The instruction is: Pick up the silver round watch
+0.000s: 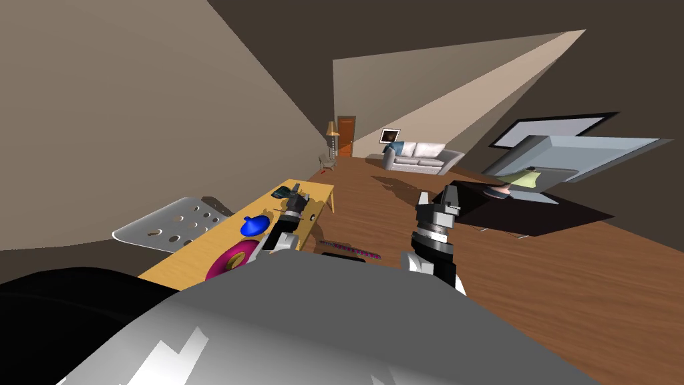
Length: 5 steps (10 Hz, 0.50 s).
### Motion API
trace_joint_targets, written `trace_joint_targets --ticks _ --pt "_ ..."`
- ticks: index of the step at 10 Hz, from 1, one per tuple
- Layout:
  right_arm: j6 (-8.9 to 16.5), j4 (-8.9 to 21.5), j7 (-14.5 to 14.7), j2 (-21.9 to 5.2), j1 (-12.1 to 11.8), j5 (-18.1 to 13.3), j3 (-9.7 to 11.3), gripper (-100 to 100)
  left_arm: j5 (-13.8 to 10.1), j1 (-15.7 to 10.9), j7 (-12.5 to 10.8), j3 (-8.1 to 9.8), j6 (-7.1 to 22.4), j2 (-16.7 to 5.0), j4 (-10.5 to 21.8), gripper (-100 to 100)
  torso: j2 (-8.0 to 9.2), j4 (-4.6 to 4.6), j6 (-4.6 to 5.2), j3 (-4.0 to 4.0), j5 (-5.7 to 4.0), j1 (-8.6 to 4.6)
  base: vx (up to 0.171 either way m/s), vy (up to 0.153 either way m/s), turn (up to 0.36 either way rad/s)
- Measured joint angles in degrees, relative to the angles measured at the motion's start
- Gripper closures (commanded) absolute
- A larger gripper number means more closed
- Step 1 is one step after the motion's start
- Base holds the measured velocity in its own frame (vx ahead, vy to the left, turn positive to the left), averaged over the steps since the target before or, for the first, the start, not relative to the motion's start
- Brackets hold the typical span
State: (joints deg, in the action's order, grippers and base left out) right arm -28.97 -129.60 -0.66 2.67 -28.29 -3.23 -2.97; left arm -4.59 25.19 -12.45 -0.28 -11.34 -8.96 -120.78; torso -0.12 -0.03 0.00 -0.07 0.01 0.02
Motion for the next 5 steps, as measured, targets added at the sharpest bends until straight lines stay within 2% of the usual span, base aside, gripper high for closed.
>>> trace_joint_targets --ticks 2,5 --pt "0.0 0.0 0.0 0.0 0.0 0.0 0.0 0 -1.8 -0.6 -1.2 0.11 3.2 -0.1 2.0 -100 -0.04 -0.01 0.0 -0.02 0.0 0.0 0.034 0.007 0.008" --pt "0.0 0.0 0.0 0.0 0.0 0.0 0.0 0 -4.1 -2.6 -2.9 0.73 6.5 -0.6 6.0 -100 -0.04 -0.01 0.0 -0.02 0.0 0.01 0.039 0.007 0.01"
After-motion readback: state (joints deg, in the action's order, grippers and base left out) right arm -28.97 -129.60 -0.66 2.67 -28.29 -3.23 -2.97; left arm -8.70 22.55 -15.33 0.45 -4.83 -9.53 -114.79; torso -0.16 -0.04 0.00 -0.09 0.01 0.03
